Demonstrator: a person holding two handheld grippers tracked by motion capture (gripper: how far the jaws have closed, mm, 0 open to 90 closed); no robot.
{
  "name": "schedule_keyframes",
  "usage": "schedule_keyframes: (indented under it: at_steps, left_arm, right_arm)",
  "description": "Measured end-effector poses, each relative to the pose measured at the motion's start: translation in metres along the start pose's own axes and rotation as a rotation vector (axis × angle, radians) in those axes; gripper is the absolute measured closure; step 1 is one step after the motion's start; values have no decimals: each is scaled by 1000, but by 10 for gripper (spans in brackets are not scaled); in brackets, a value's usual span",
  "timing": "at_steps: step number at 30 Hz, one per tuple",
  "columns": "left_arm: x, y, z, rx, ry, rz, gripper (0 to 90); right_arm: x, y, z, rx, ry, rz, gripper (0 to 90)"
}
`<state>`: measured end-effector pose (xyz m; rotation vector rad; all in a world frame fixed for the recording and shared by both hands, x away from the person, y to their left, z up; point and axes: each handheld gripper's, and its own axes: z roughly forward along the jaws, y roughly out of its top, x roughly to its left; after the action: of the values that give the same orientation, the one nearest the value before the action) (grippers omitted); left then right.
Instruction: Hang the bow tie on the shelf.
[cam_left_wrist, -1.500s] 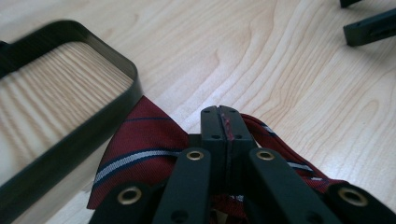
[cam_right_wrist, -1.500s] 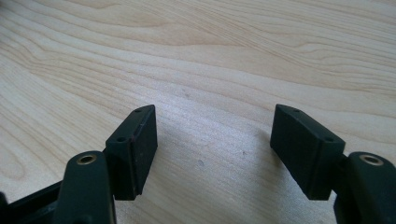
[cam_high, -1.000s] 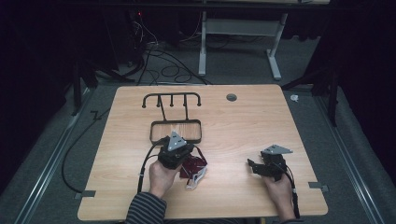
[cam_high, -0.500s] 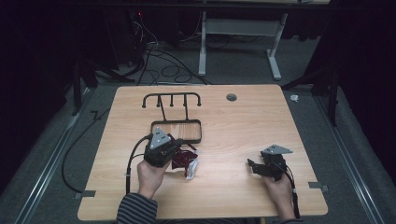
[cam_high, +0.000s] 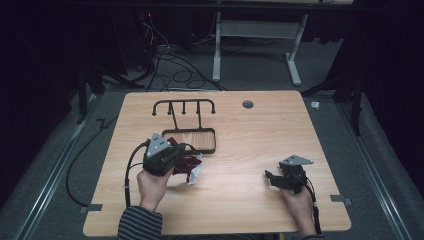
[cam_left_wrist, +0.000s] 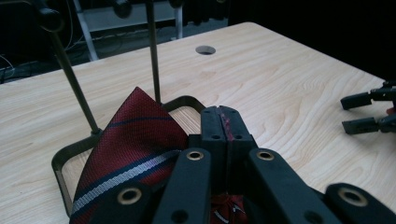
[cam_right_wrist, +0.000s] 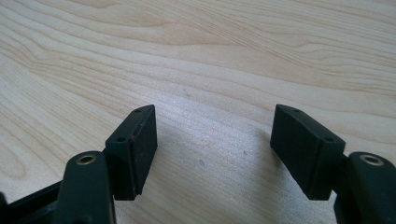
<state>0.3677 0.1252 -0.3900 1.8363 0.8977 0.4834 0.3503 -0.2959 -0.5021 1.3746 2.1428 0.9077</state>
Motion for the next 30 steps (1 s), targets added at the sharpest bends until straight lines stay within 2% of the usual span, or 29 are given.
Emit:
schedule_keyframes:
  at_steps: [2, 15, 30]
  left_arm:
    - [3, 3, -3, -9, -1, -12, 896]
    - [15, 19, -4, -23, 59, -16, 896]
    - [25, 38, -1, -49, 71, -39, 896]
  right_arm:
    - [0, 0, 0, -1, 1, 0, 331]
    - [0, 0, 0, -2, 2, 1, 331]
    - [0, 0, 0, -1, 1, 2, 332]
